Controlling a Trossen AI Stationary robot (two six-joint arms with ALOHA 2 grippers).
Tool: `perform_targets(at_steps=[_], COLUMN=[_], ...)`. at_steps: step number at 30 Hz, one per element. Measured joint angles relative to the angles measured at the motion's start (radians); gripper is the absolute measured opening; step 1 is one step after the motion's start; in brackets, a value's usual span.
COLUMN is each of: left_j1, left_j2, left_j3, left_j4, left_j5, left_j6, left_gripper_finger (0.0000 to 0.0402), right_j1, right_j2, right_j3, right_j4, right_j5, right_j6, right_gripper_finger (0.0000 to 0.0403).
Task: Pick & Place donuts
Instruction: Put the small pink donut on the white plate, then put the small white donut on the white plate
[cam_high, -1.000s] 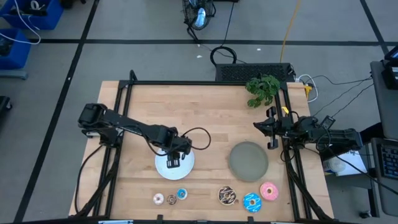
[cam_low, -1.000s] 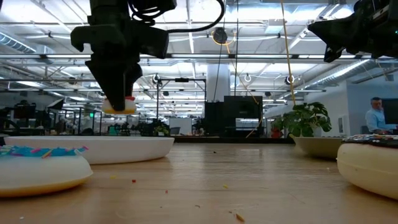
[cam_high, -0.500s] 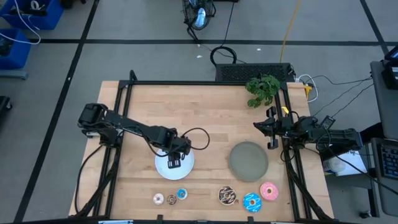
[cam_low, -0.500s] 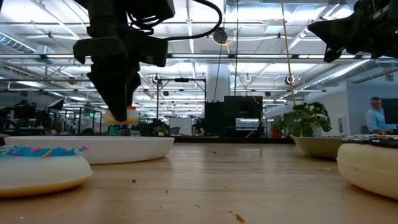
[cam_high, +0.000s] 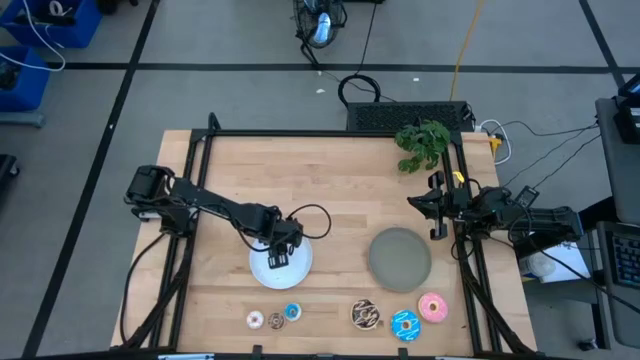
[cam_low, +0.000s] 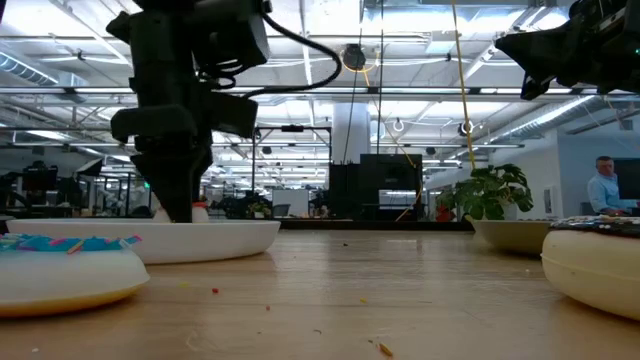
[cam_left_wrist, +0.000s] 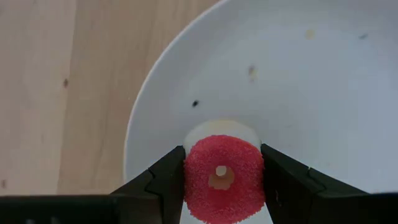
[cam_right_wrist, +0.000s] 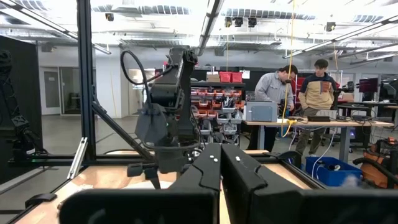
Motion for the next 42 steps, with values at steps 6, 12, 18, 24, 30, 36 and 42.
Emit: perform_targets(at_steps=[6, 12, 18, 24, 30, 36, 42], left_j1=[0.018, 0.018, 0.019, 0.019, 0.018, 0.016, -0.014], left_j2=[0.0, 0.05, 0.061, 0.055, 0.059, 0.059, 0.058], left_j3=[-0.004, -0.002, 0.0, -0.001, 0.047, 0.164, 0.331], left_j4=[0.012, 0.041, 0.046, 0.035, -0.057, -0.197, -0.352], left_j5=[0.025, 0.058, 0.062, 0.095, 0.047, 0.031, 0.069], left_j6=[-0.025, 0.012, 0.034, 0.033, 0.033, 0.045, 0.025], left_gripper_finger=[0.0184, 0.0184, 0.0185, 0.0236, 0.0309, 0.0339, 0.0337], right_j1=[0.0, 0.0, 0.0, 0.0, 0.0, 0.0, 0.0], right_j2=[0.0, 0.0, 0.006, 0.008, 0.008, 0.008, 0.008], right_j3=[0.0, 0.0, 0.0, 0.0, 0.0, 0.0, 0.0], right_j4=[0.0, -0.001, -0.002, 0.0, 0.0, 0.0, 0.0], right_j5=[0.0, 0.0, 0.0, 0.0, 0.0, 0.0, 0.0], right_j6=[0.0, 0.0, -0.001, -0.002, -0.003, -0.003, -0.003], right_gripper_finger=[0.0, 0.0, 0.0, 0.0, 0.0, 0.0, 0.0])
